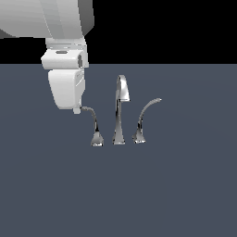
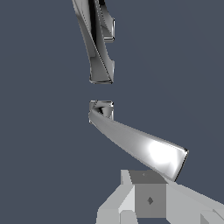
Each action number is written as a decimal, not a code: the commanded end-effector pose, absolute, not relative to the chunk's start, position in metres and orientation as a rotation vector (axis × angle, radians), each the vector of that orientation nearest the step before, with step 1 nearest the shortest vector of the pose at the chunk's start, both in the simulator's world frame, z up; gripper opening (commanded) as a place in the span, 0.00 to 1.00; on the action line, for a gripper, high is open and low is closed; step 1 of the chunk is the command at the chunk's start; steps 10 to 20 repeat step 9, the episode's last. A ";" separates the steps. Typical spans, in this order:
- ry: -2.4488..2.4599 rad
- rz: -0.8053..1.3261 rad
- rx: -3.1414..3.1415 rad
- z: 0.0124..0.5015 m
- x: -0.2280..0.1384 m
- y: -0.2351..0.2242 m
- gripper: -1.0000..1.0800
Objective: Turn on the faucet by rotating a designated handle.
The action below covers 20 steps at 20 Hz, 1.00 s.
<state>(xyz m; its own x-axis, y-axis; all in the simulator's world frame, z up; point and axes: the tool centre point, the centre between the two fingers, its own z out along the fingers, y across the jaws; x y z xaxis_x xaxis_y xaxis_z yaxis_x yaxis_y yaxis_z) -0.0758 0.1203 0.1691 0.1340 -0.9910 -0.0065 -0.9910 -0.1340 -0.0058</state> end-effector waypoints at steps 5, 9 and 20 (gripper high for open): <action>2.085 0.000 -2.347 0.170 -0.084 0.088 0.00; 2.087 0.000 -2.347 0.170 -0.089 0.076 0.00; 2.087 0.000 -2.347 0.170 -0.089 0.076 0.00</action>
